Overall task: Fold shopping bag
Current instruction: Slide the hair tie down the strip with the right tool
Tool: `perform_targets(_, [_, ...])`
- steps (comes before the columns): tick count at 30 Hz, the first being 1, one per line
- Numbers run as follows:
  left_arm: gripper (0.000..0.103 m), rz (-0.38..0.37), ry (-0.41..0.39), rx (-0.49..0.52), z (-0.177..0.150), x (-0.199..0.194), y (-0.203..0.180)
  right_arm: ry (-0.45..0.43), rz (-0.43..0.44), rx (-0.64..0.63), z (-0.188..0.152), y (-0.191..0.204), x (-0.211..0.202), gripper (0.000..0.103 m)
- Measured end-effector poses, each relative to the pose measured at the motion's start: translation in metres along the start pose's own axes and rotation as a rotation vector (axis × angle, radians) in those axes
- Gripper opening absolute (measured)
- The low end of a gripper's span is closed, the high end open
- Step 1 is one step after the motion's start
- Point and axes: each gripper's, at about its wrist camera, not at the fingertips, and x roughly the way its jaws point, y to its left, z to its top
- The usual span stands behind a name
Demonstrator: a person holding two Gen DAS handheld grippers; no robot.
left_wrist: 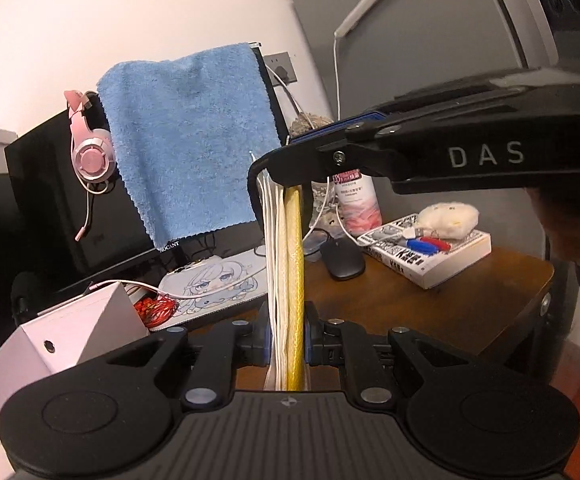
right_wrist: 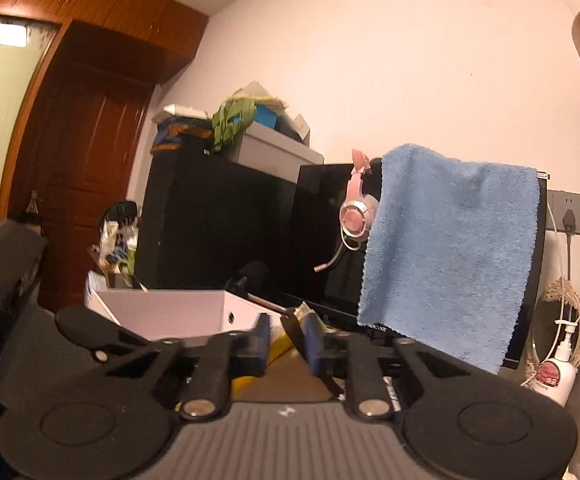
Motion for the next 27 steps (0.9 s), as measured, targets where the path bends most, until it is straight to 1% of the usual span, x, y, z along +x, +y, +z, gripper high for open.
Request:
perform_targets(2, [0.013,0.004,0.009,0.005,0.0,0.002,-0.001,0.008,-0.007,-0.019,-0.001,0.002,0.002,0.008])
perform_targets(5, [0.013,-0.005,0.032,-0.002,0.0,0.005,-0.002,0.023,-0.024,-0.051,-0.004,0.008,0.003,0.006])
perform_targets(7, [0.012,0.001,0.042,0.0,0.0,0.007,-0.003,0.032,-0.027,-0.066,-0.006,0.01,0.004,0.005])
perform_targets(14, [0.011,-0.018,0.076,-0.025,0.0,0.011,-0.001,0.054,-0.051,-0.156,-0.011,0.022,0.003,0.003])
perform_targets(17, [0.011,-0.045,0.096,-0.052,0.0,0.014,0.001,0.078,-0.066,-0.217,-0.015,0.031,0.005,0.003])
perform_targets(19, [0.011,-0.048,0.097,-0.056,0.0,0.015,0.001,0.093,-0.024,-0.177,-0.016,0.028,0.005,0.003])
perform_targets(25, [0.011,-0.081,0.115,-0.089,-0.003,0.017,0.003,0.119,0.087,0.054,-0.024,0.001,0.007,0.003])
perform_targets(27, [0.012,-0.123,0.09,-0.134,-0.005,0.015,0.01,0.108,0.116,0.155,-0.027,-0.01,0.006,0.004])
